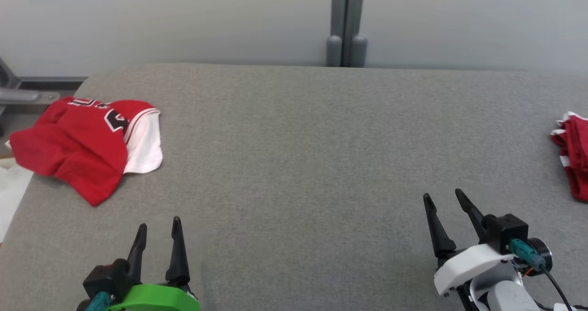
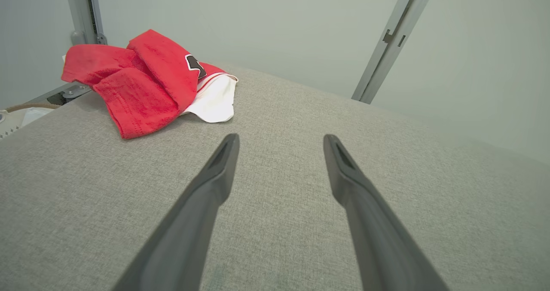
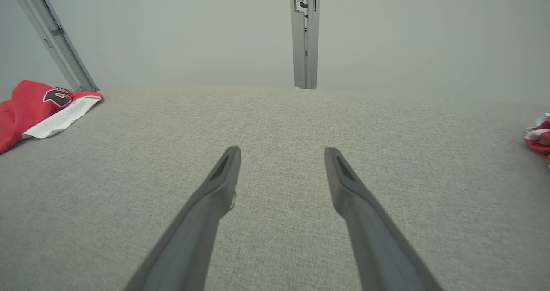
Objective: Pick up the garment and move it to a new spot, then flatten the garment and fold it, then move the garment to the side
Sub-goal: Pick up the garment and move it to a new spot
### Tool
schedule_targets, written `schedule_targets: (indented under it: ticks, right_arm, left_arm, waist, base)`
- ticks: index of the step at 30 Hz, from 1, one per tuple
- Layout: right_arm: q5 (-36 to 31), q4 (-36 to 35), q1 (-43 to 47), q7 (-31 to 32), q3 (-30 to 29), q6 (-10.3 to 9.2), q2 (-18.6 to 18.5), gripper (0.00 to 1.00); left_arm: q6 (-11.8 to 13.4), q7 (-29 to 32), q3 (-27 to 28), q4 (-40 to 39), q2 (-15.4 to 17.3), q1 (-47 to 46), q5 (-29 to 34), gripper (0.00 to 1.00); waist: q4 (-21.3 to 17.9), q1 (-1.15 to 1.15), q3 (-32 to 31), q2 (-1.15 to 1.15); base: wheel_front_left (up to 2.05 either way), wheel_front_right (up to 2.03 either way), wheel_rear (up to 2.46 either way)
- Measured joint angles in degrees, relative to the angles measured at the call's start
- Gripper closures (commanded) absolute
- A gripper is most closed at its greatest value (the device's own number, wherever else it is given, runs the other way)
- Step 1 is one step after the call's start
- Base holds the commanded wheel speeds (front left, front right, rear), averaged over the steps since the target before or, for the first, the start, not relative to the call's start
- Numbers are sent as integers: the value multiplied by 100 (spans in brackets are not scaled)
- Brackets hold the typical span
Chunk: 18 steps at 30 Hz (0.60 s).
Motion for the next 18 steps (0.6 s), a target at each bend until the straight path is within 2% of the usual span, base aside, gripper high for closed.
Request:
schedule_targets:
  ticks: [11, 18]
  right_arm:
    - [-2, 42, -204, 1, 220, 0, 2, 0]
    - [-110, 57, -367, 0, 286, 0, 4, 0]
  left_arm:
    - [15, 0, 12, -63, 1, -33, -32, 0]
    - [59, 0, 60, -141, 1, -47, -73, 0]
  waist:
    - [997, 0, 172, 0]
    - [1301, 0, 355, 0]
  base:
    - [0, 0, 0]
    - [0, 0, 0]
